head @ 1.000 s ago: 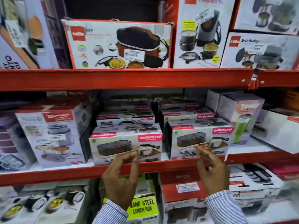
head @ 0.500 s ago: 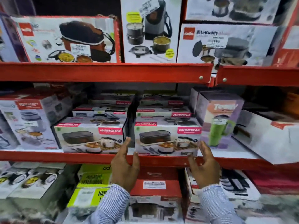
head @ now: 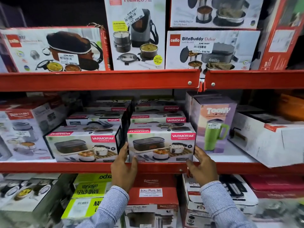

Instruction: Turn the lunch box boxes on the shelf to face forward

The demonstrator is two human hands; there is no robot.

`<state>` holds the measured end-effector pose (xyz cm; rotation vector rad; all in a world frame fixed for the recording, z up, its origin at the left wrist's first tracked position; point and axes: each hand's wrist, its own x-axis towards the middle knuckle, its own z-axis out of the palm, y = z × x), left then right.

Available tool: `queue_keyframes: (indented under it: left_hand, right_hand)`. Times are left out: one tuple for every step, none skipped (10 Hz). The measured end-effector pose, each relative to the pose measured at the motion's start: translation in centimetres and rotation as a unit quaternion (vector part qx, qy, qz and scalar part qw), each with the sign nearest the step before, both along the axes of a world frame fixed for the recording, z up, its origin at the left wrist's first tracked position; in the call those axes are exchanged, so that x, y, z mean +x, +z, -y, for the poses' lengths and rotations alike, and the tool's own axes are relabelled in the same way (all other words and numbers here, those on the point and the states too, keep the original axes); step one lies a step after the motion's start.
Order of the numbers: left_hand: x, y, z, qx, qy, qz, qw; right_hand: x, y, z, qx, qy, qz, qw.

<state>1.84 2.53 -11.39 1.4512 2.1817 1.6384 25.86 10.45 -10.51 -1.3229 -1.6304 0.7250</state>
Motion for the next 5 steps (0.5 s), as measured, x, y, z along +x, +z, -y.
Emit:
queue_keyframes:
  left_hand:
    - [-0.1,-0.4,0.1,0.009,-0.002,-0.001,1.000]
    - [-0.3,-0.5,0.5,0.013,-0.001,0.004,1.000]
    - [-0.5,-0.7,0.7,0.008,-0.009,0.002,1.000]
    - [0.0,0.1,1.8,0.006,-0.003,-0.027,1.000]
    - [0.4,1.4,2.1,0.052,-0.008,-0.101,0.994]
  right_hand:
    - [0.2,-0.2,0.0,-0.005,0.011,-0.011,1.000]
    - [0.3,-0.1,0.3,-0.004,0.018,-0.019,1.000]
    - [0.6,-0.3,0.5,0.005,0.027,-0.010,1.000]
    - [0.7,0.1,1.5,-0.002,0.023,-0.021,1.000]
    - [0.2,2.0,3.0,0.085,-0.017,0.017,0.996]
